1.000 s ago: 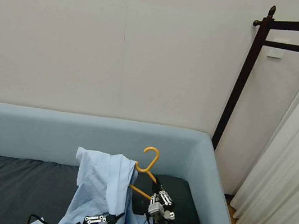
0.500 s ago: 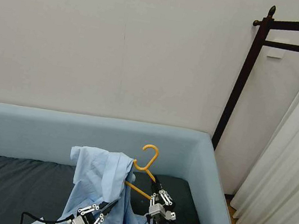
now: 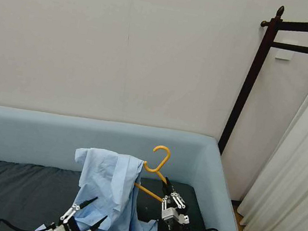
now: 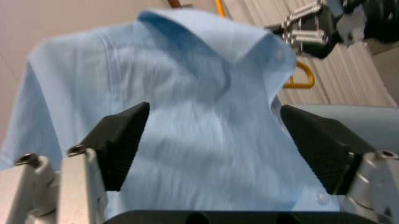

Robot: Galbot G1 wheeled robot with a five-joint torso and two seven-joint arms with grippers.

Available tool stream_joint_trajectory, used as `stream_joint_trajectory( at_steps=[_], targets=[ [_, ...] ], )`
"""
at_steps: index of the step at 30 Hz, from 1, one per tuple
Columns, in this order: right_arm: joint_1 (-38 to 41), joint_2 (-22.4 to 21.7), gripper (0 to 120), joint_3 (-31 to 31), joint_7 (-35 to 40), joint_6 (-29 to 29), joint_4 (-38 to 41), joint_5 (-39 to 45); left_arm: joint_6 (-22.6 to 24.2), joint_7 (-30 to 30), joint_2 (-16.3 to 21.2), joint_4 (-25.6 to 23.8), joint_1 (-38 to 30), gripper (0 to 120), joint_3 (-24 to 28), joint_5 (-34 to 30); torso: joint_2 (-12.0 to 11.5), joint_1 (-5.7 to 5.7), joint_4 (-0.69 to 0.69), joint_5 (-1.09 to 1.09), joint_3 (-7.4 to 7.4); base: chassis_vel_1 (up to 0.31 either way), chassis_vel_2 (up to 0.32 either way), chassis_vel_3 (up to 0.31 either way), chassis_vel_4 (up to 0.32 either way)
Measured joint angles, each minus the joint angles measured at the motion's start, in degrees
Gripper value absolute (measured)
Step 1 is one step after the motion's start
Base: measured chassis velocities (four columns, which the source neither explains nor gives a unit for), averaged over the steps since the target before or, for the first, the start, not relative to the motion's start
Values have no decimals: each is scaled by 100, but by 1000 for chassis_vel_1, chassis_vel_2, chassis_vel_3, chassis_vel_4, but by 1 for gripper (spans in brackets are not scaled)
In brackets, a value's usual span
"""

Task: Pick up the clothes from the sofa and hang them on the clothes hanger.

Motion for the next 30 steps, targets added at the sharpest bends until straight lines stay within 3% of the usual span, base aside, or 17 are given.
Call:
stream_joint_trajectory(
  at_steps=[3, 9, 11, 16, 20, 24, 28, 30],
  targets=[
    [2, 16, 5, 13, 2, 45, -19, -15, -16, 460, 376, -320, 187, 98, -352, -545, 0, 0, 0, 1, 0, 0, 0, 0, 0],
    [74, 45, 5, 15, 10, 100, -180, -80, -16, 881, 789, -449, 307, 100, -553, -864, 0, 0, 1, 0, 0, 0, 0, 0, 0],
    [133, 60, 5, 16, 22, 140, -287, -121, -13, 1204, 1134, -514, 217, 100, -594, -1106, 0, 0, 1, -1, 0, 0, 0, 0, 0],
    [160, 77, 5, 21, 22, 218, -304, -289, 169, 1199, 1441, -526, -113, 100, -534, -1263, 0, 0, 0, 0, 0, 0, 0, 0, 0],
    [129, 175, 5, 31, -32, 494, -342, -848, 741, 1098, 2153, -343, -766, 100, -135, -1635, 0, 0, -3, -1, 0, 0, 0, 0, 0],
    [178, 263, 5, -159, -63, 600, -435, -1055, 1149, 1116, 2580, -123, -1050, 100, 27, -2040, 0, 0, 0, 2, 0, 0, 0, 0, 0],
    [307, 351, 5, -362, -89, 667, -559, -1173, 1473, 1372, 2749, 0, -1230, 100, 85, -2396, 0, 0, 1, -1, 0, 0, 0, 0, 0],
    [461, 408, 5, -534, -119, 721, -689, -1304, 1866, 1813, 2875, 57, -1374, 100, 96, -2679, 0, 0, 1, -1, 0, 0, 0, 0, 0]
  ],
)
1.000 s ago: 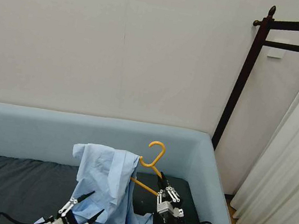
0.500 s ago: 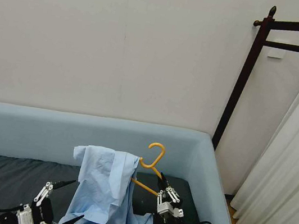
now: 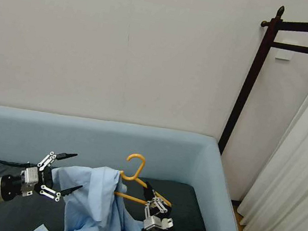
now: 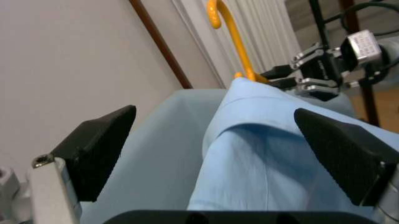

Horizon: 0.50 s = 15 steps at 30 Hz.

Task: Pick up the clothes from the sofa and hang them on the clothes hanger.

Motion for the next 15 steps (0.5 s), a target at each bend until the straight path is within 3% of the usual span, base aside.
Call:
stream_joint_trajectory(
  at_steps=[7, 15],
  targets=[
    [150, 144, 5, -66, 4, 117, -166, -338, 670, 856, 267, 329, -540, 96, 260, 5, 0, 0, 0, 1, 0, 0, 0, 0, 0],
    [95, 292, 5, -30, 52, 173, -132, -575, 1031, 1629, 412, 782, -1342, 70, 755, 215, 0, 0, -1, 1, 0, 0, 0, 0, 0]
  ],
)
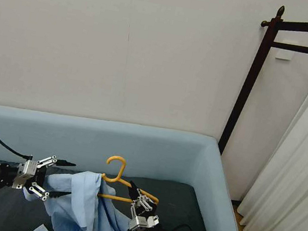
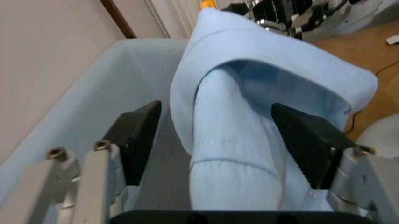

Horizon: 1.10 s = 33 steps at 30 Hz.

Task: Pick up the clothes from the sofa and hang them on the clothes hanger.

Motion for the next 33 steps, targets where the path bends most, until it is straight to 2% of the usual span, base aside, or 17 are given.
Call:
stream_joint_trajectory(
  at_steps=[2, 4, 7, 8, 12, 13, 18, 27, 30, 31, 33],
  targets=[
    [-14, 20, 5, 17, 18, 25, 16, -70, 26, 47, 22, 61, -144, 60, 93, 27, 0, 0, 1, 0, 0, 0, 0, 0, 0],
    [-19, 27, 5, 25, 30, 39, 29, -114, 32, 50, 28, 77, -217, 57, 152, 27, 0, 0, 1, 0, 0, 0, 0, 0, 0],
    [-36, 70, 5, 83, 102, 99, 71, -344, 70, 55, 28, 89, -430, 41, 364, 48, 0, 0, -1, 0, 0, 0, 0, 0, 0],
    [-36, 70, 5, 83, 102, 99, 71, -344, 70, 55, 28, 89, -430, 41, 364, 48, 0, 0, -1, 0, 0, 0, 0, 0, 0],
    [-55, 134, 5, 136, 197, 156, 126, -572, 196, 161, -22, 112, -551, 24, 493, 120, 0, 0, 0, 1, 0, 0, 0, 0, 0],
    [-55, 134, 5, 136, 197, 156, 126, -572, 196, 161, -22, 112, -551, 24, 493, 120, 0, 0, 0, 1, 0, 0, 0, 0, 0],
    [-89, 168, 5, 136, 323, 155, 160, -616, 303, 378, -127, 249, -662, 7, 546, 258, 0, 0, 1, 1, -1, 0, 0, 0, 0],
    [-107, 127, 6, 23, 430, 147, 185, -358, 276, 303, -385, 507, -895, 7, 745, 302, 0, 0, 0, 1, 0, 0, 0, 0, 0],
    [-93, 55, 20, -141, 268, 164, 220, 449, 278, 259, -516, 744, -1016, 7, 804, 261, 0, 0, 0, 1, 0, 0, 0, 0, 0],
    [-93, 55, 20, -141, 268, 164, 220, 449, 278, 259, -516, 744, -1016, 7, 804, 261, 0, 0, 0, 1, 0, 0, 0, 0, 0],
    [-93, -19, 28, -180, -5, 390, 270, 1139, 284, 247, -606, 969, -1088, 7, 808, 245, 0, 0, 0, 0, -1, 0, 0, 0, 0]
  ],
)
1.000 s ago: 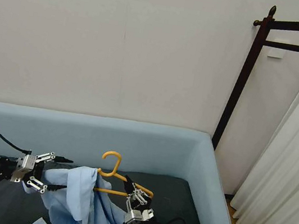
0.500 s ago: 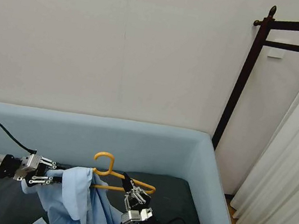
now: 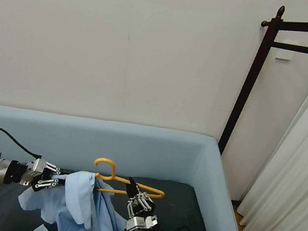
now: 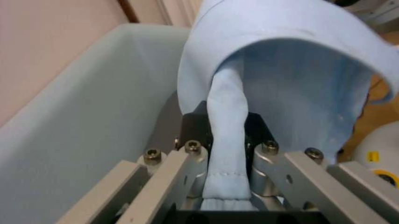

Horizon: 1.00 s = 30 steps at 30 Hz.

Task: Pick up the clothes from the sofa and hang them on the clothes hanger.

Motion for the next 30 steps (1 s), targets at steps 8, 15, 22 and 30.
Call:
stream_joint_trajectory(
  at_steps=[8, 15, 22, 30],
  targets=[
    [-5, -107, 57, -362, -1178, 655, -36, 2707, -167, 28, -247, 562, -47, 7, -77, 137, 0, -1, 0, 2, -1, 0, 0, 0, 0],
    [204, -212, 83, -407, -1504, -392, -1278, 3210, -507, 102, -560, 1070, 238, 7, -470, 532, 0, 0, -1, 0, 0, 0, 0, 0, 0],
    [676, -96, 100, -470, -2275, -1134, -2326, 4008, -843, 277, -689, 1490, 395, 7, -770, 973, 0, 0, 1, 0, 0, 0, 0, 0, 0],
    [894, 19, 100, -495, -2908, -1468, -2832, 4525, -1274, 220, -896, 2138, 546, 7, -829, 1268, 0, 0, 1, -1, 0, 0, 0, 0, 0]
  ],
)
